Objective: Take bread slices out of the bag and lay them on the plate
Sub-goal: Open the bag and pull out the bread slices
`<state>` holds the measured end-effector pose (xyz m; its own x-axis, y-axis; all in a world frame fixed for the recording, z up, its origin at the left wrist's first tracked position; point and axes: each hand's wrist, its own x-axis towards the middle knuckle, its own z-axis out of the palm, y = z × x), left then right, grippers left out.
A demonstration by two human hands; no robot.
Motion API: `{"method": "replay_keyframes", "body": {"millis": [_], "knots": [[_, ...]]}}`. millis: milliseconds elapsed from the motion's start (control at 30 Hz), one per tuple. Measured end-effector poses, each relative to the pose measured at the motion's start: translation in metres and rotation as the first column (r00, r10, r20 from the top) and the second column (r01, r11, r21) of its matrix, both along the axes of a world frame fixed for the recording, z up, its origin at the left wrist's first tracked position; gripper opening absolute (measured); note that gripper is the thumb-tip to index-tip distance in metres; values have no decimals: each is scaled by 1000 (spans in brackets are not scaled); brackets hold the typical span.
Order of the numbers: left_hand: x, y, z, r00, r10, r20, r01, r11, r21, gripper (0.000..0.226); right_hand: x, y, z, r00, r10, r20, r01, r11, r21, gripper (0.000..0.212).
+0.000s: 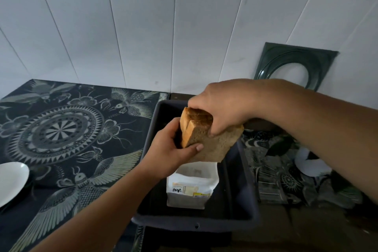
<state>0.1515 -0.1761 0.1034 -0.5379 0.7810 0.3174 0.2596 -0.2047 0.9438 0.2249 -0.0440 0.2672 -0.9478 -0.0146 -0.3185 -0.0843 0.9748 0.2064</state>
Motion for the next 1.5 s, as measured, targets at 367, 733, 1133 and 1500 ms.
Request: {"method": "replay_keyframes", "body": {"millis": [367,733,1133,1500], "knots": [[29,-24,15,966,-40,254,20,997,80,39,101,-2,-118,580,-799,-157,-237,19,-971,97],[49,-41,-24,751,6,660,108,985,-132,35,123,-46,-187,558,-734,387,-124,-535,-836,51],[65,-77,-46,661,86,745,173,949,-264,52,144,-67,-211,521,-678,518,-48,-630,-776,58],[101,-79,-56,643,125,756,180,935,-307,59,178,-65,-223,508,-694,510,-47,-613,-788,46]]}}
